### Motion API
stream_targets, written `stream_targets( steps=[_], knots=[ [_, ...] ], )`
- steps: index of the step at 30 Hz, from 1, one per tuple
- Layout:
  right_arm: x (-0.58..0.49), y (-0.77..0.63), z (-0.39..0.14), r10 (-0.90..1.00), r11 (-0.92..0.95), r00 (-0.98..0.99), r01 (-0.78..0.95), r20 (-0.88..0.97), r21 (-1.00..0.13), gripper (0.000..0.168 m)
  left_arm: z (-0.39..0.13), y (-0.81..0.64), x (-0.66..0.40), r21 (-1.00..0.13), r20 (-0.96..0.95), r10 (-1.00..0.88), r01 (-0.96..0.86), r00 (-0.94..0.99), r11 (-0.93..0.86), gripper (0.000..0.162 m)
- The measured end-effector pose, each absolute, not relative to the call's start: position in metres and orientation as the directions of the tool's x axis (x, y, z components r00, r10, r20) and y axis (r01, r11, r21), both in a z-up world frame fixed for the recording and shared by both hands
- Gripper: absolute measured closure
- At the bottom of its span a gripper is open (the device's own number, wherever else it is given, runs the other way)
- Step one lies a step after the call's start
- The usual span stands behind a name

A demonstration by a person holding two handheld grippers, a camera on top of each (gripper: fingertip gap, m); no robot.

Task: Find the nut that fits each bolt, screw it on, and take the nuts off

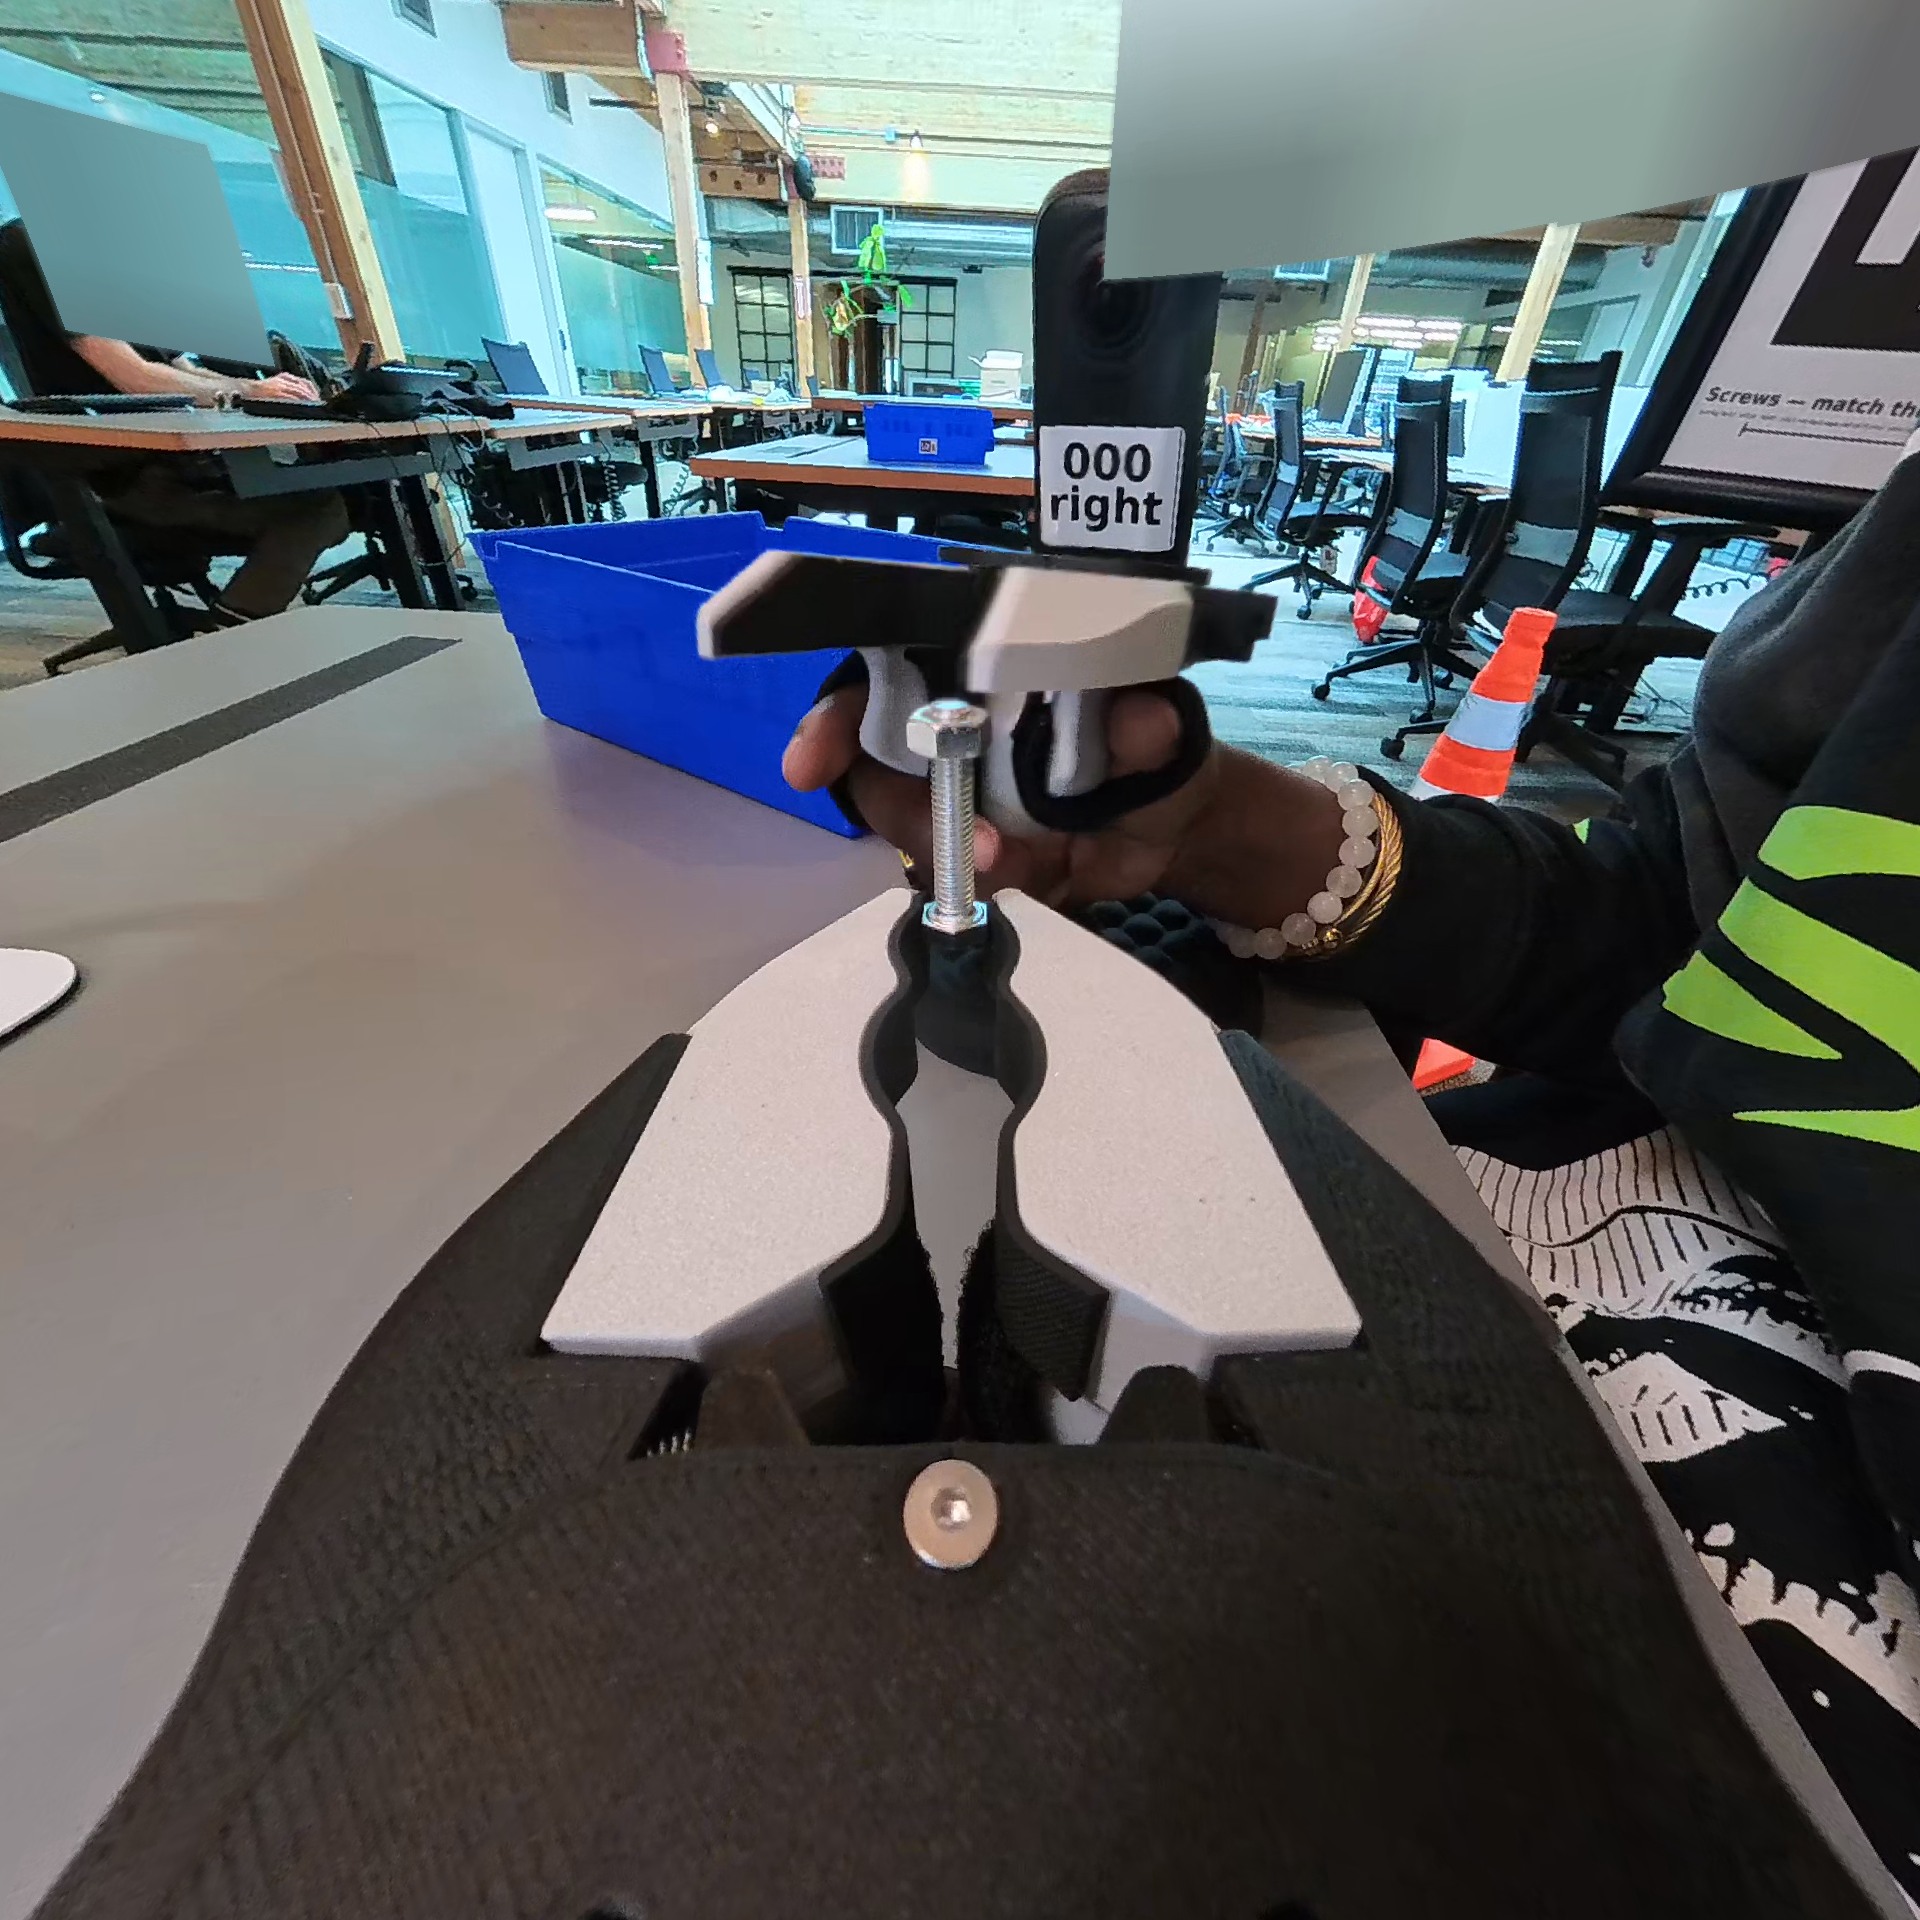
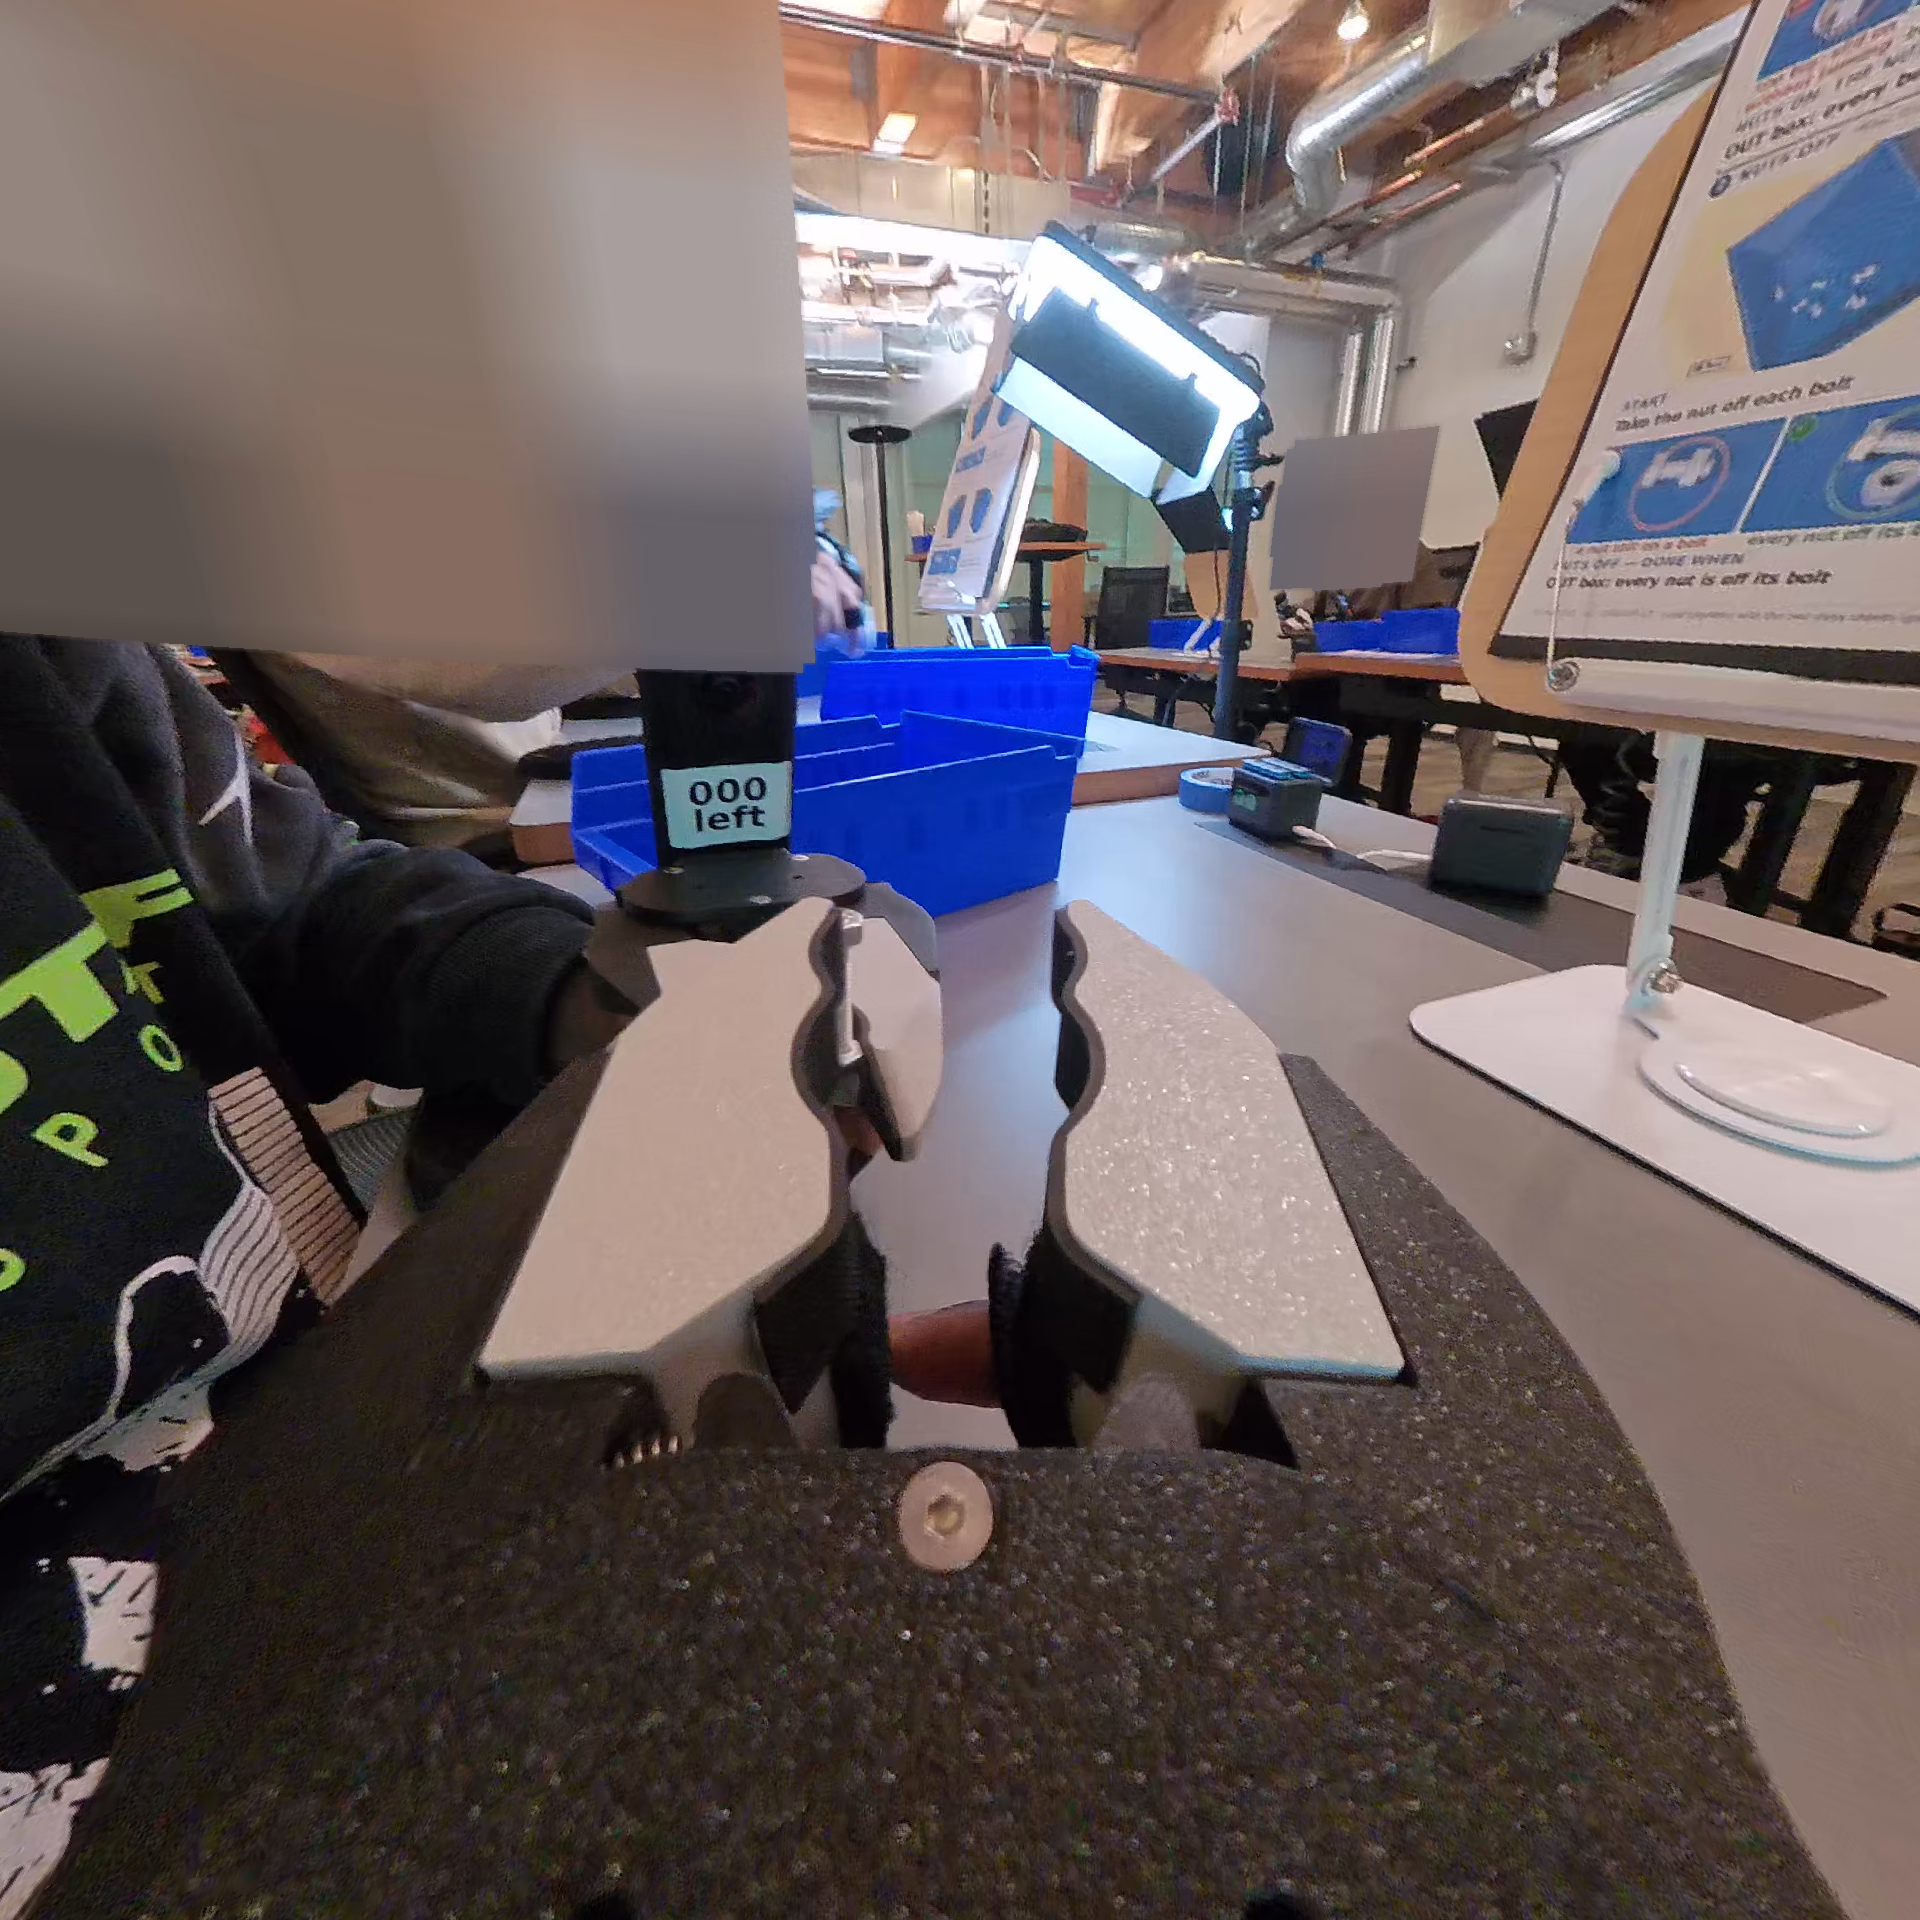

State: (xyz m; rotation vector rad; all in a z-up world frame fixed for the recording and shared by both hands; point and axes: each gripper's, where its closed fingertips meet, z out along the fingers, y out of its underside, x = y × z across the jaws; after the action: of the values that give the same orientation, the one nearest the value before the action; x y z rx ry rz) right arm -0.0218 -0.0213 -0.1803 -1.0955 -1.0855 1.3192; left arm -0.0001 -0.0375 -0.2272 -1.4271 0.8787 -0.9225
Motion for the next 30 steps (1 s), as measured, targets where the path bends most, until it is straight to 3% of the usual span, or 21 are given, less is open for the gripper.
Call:
stream_targets(
  steps=[4, 7, 9, 15, 20, 26, 30],
  knots=[
    [-0.0256, -0.0228, -0.1840, 0.999, -0.029, -0.026, -0.140, -0.025, -0.990, 0.119, -0.2272, -0.0381, 0.0005, -0.999, 0.044, -0.913, -0.006, 0.406, -0.051, 0.152],
    [-0.0225, -0.0152, -0.1840, 0.999, -0.028, 0.015, -0.142, -0.031, -0.989, 0.136, -0.2266, -0.0379, 0.0001, -0.999, 0.047, -0.913, -0.002, 0.406, -0.053, 0.152],
    [-0.0205, -0.0162, -0.1813, 0.999, -0.033, 0.005, -0.161, -0.034, -0.986, 0.137, -0.2268, -0.0378, 0.0003, -0.999, 0.045, -0.912, -0.004, 0.407, -0.052, 0.152],
    [-0.0263, -0.0232, -0.1838, 0.999, -0.026, -0.025, -0.141, -0.023, -0.990, 0.115, -0.2271, -0.0382, 0.0006, -0.999, 0.043, -0.913, -0.007, 0.406, -0.050, 0.152],
    [-0.0198, -0.0159, -0.1796, 0.999, -0.036, 0.005, -0.172, -0.037, -0.984, 0.136, -0.2264, -0.0375, 0.0000, -0.999, 0.045, -0.911, -0.003, 0.409, -0.051, 0.152],
    [-0.0267, -0.0240, -0.1831, 0.999, -0.028, -0.029, -0.145, -0.024, -0.989, 0.115, -0.2267, -0.0380, 0.0004, -0.999, 0.043, -0.912, -0.006, 0.407, -0.050, 0.152],
    [-0.0231, -0.0181, -0.1814, 0.999, -0.036, -0.003, -0.160, -0.036, -0.986, 0.127, -0.2262, -0.0380, 0.0003, -0.999, 0.045, -0.913, -0.003, 0.406, -0.051, 0.152]
  ],
)
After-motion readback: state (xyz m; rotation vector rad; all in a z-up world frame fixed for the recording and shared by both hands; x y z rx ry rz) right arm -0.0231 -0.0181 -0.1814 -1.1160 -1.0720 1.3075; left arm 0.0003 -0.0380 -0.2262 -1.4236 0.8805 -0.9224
